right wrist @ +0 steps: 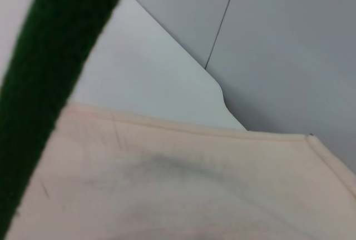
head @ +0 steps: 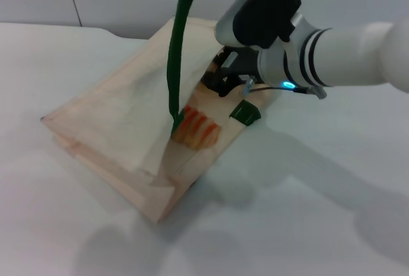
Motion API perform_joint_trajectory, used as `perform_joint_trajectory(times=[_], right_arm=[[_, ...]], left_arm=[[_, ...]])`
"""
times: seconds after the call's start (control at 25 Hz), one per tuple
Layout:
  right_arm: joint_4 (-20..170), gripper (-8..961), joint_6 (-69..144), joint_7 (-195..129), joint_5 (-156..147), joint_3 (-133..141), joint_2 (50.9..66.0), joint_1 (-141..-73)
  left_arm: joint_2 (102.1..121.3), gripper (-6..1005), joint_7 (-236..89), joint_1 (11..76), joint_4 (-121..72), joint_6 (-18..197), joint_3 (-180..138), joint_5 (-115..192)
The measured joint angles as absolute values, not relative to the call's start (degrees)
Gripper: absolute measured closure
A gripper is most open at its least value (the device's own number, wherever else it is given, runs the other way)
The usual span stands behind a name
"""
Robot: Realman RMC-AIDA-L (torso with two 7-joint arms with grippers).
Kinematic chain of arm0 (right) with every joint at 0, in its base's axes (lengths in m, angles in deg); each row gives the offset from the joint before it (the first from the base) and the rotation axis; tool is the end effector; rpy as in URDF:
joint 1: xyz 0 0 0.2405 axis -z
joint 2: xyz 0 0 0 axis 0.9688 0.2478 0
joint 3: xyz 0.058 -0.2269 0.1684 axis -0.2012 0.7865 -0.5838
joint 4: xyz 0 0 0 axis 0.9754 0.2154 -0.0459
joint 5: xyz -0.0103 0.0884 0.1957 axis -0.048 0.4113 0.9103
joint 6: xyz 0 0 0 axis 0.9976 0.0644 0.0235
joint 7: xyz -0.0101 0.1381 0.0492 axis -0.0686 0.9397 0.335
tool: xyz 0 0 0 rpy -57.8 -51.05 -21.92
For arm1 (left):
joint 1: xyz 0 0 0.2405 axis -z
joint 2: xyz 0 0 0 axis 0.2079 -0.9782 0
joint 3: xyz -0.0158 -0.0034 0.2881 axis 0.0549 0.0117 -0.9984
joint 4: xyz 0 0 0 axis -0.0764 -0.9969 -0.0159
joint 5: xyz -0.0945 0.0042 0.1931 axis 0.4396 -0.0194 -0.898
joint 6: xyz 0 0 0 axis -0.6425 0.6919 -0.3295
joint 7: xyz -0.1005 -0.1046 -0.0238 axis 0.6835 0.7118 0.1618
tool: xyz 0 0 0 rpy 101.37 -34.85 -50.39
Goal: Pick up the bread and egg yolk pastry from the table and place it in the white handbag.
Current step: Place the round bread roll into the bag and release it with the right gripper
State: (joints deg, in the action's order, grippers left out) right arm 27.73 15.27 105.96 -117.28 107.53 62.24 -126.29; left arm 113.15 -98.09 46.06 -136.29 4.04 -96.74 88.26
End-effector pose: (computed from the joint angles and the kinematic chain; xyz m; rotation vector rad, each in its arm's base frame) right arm 0.1120 0.4510 -0.1254 -2.5537 0.2794 0.0018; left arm -0.0465 0.3716 0.0723 -2.3773 -0.3383 -0.2050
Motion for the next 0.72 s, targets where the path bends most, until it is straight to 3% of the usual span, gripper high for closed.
perform_joint_trajectory(times=[0.2,0.52,0.72], right_arm=[[30.69,630,16.57,106.01,-114.68,109.09,62.31,-128.48],[31.97,520,18.10,106.23,-113.77,109.26,62.35,-128.29],[33.01,316,17.88,106.28,-113.77,109.03,62.28,-128.36]], left_arm=[[113.15,868,-98.05,46.38,-136.02,4.45,-97.17,88.26],[113.15,863,-98.03,46.12,-135.88,4.56,-97.18,87.85],[113.15,861,-98.03,45.61,-135.78,4.69,-96.78,87.54]])
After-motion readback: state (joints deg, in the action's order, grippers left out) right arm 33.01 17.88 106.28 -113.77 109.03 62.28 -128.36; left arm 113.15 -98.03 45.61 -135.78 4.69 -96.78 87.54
